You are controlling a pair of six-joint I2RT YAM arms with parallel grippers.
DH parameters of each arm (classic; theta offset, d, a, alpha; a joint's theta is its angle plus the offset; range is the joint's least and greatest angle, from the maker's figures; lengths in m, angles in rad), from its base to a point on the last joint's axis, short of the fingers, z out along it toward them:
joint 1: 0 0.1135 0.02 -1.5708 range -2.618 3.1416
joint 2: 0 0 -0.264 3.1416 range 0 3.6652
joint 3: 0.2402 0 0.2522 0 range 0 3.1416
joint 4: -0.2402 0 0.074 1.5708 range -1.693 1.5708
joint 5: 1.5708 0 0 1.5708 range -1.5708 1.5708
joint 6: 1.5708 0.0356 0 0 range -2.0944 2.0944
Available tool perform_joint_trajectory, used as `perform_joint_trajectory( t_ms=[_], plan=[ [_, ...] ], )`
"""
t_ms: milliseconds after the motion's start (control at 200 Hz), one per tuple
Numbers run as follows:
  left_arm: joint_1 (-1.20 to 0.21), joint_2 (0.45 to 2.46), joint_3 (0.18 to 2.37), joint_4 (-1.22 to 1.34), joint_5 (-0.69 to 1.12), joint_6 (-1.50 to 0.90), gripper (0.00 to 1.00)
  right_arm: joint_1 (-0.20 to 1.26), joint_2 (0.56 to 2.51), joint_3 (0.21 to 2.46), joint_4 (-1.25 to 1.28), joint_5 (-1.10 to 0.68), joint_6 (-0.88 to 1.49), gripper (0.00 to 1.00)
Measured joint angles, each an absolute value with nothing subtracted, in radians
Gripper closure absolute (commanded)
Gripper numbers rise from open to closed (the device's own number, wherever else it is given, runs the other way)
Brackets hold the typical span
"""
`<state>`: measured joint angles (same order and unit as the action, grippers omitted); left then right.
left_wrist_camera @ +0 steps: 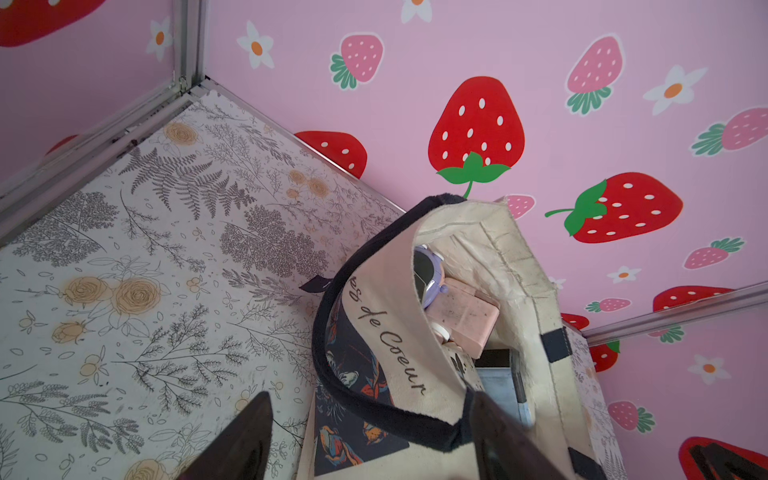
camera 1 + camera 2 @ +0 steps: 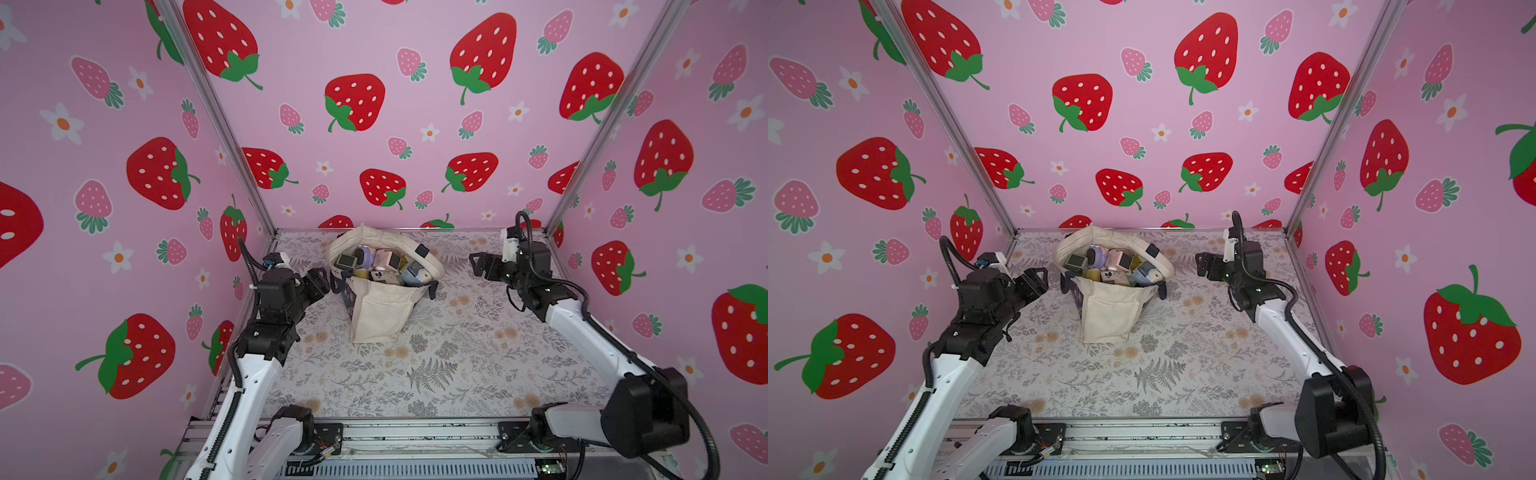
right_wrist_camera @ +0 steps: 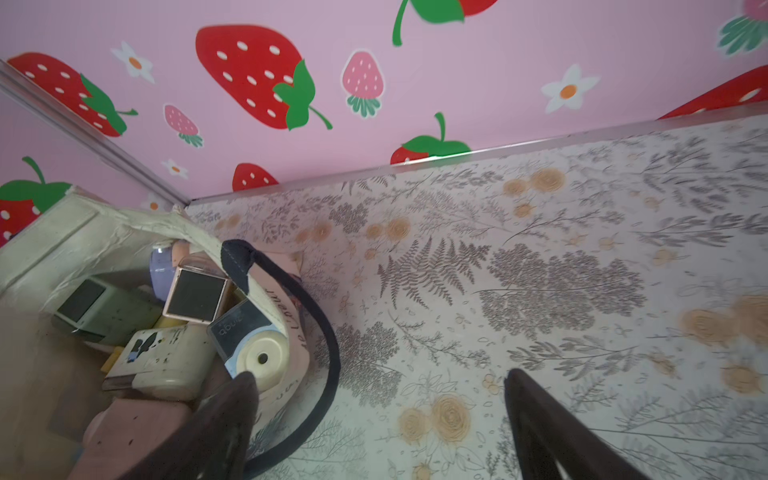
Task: Take out the pencil sharpeners from the tote bags
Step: Adjust the canvas bag at the center of the board.
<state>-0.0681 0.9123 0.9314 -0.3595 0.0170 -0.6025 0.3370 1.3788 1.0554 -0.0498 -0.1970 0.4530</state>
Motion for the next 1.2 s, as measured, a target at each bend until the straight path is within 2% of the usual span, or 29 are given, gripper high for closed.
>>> perform_joint_trajectory(
  t_ms=[305,535,620,760,830,911,1201],
  plan=[
    [-0.068,0.949,0.998,-0.422,0.057,-0.608,0.29,0.399,1.633,1.264,-0.196,-0.277,0.453,0.14],
    [-0.070,0.983,0.999,-0.431,0.064,-0.607,0.29,0.462,1.780,1.345,-0.237,-0.325,0.456,0.24],
    [-0.070,0.995,0.999,-0.431,0.063,-0.607,0.29,0.477,1.814,1.361,-0.247,-0.332,0.451,0.37],
    [-0.070,1.017,0.999,-0.431,0.062,-0.606,0.29,0.494,1.834,1.377,-0.257,-0.356,0.458,0.77],
    [-0.070,1.028,1.000,-0.432,0.062,-0.606,0.29,0.502,1.834,1.379,-0.253,-0.368,0.463,0.89],
    [-0.070,1.036,1.007,-0.440,0.062,-0.606,0.29,0.512,1.833,1.378,-0.249,-0.373,0.462,0.95],
    [-0.070,1.092,1.091,-0.450,0.069,-0.603,0.26,0.549,1.774,1.296,-0.189,-0.355,0.467,0.95]
  ],
)
